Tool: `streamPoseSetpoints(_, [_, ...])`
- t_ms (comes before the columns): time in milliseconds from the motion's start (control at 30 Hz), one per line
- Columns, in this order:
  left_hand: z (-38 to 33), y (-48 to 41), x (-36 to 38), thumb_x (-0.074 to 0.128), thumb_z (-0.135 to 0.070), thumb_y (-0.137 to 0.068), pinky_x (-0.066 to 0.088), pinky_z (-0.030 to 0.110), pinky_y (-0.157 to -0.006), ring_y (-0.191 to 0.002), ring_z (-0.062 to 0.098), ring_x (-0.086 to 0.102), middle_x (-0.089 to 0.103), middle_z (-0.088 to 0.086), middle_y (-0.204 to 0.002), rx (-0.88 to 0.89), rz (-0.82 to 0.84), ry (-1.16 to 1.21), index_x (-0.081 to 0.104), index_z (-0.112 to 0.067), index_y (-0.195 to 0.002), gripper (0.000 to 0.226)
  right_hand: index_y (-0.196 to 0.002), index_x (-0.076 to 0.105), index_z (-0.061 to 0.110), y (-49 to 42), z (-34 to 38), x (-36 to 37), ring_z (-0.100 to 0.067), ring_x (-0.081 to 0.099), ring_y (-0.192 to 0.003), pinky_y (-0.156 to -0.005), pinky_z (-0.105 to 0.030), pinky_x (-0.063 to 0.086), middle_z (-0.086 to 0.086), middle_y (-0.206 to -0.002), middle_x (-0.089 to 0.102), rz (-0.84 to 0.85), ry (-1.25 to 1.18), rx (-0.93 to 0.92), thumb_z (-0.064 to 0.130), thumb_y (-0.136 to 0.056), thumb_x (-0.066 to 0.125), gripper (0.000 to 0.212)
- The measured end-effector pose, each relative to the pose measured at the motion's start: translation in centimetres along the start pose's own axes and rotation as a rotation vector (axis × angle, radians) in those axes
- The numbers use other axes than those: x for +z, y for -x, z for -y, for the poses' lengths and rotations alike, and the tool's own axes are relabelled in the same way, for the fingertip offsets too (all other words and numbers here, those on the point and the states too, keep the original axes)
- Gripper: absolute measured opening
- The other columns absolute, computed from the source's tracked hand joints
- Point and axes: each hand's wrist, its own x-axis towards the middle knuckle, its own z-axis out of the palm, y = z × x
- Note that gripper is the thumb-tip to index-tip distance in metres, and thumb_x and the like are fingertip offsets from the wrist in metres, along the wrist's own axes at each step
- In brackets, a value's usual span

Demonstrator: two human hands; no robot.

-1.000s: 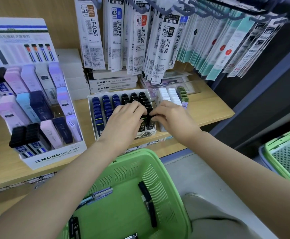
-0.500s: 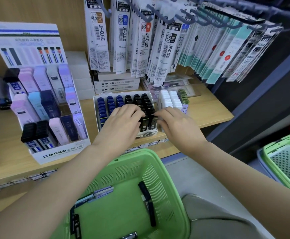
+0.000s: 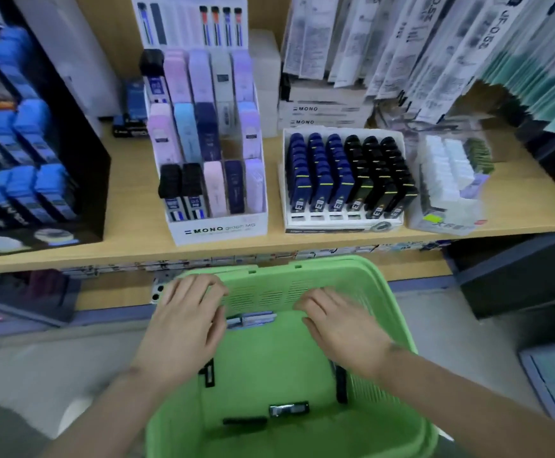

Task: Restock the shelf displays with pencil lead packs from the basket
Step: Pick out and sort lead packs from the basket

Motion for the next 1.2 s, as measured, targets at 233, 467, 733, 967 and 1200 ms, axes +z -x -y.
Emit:
streamPoseSetpoints(233, [5.5, 4.9, 2.7, 0.032, -0.03, -0.091, 0.033, 0.034, -0.102, -0.12, 0.016, 0.038, 0.047, 0.005, -0.135, -0.261, 0.183, 0.022, 0.037, -0.014, -0.137, 0.049, -0.144, 0.028, 0.012, -1.9, 4.7, 11.7, -0.018, 0.038, -0.13, -0.111, -0.027, 0.03, -0.006, -0.143, 0.036, 0.559, -0.41, 0.182, 0.02, -0.101, 0.038, 0.045])
streamPoseSetpoints(467, [5.6, 5.0, 4.1, 0.028, -0.033, -0.095, 0.024, 0.032, -0.109, -0.132, 0.011, 0.028, 0.032, 0.0, -0.144, -0.379, 0.136, 0.221, 0.02, -0.017, -0.148, 0.056, -0.14, 0.036, 0.004, -5.4, 10.3, 22.4, -0.024, 0.046, -0.126, -0.103, -0.023, 0.032, -0.011, -0.142, 0.041, 0.585, -0.87, 0.702, 0.018, -0.097, 0.047, 0.047])
streamPoseSetpoints(733, [5.4, 5.1, 4.6, 0.029, -0.033, -0.095, 0.023, 0.017, -0.105, -0.131, 0.012, 0.034, 0.03, -0.01, -0.137, -0.438, 0.06, 0.384, 0.023, -0.019, -0.146, 0.054, -0.112, 0.055, 0.001, -9.4, 14.2, 25.8, -0.021, 0.055, -0.083, -0.071, -0.024, 0.046, -0.01, -0.096, 0.061, 0.425, -1.362, 1.203, 0.031, -0.097, 0.048, 0.035])
streamPoseSetpoints(967, [5.3, 5.0, 4.5, 0.031, -0.029, -0.095, 0.024, 0.016, -0.104, -0.125, 0.012, 0.038, 0.033, -0.008, -0.132, -0.452, 0.05, 0.407, 0.027, -0.017, -0.144, 0.051, -0.117, 0.048, -0.001, -9.3, 13.9, 23.8, -0.018, 0.049, -0.087, -0.064, -0.023, 0.031, -0.011, -0.103, 0.056, 0.393, -1.211, 1.034, 0.017, -0.101, 0.038, 0.026])
streamPoseSetpoints(1200, [4.4, 4.9, 4.4, 0.038, -0.011, -0.09, 0.034, 0.035, -0.081, -0.094, 0.026, 0.04, 0.043, 0.011, -0.108, -0.36, -0.096, 0.028, 0.044, -0.009, -0.116, 0.026, -0.087, 0.043, 0.023, -7.5, 11.7, 17.8, -0.018, 0.045, -0.071, -0.067, -0.027, 0.043, -0.001, -0.078, 0.047, 0.394, -1.322, 0.818, 0.018, -0.102, 0.031, 0.021])
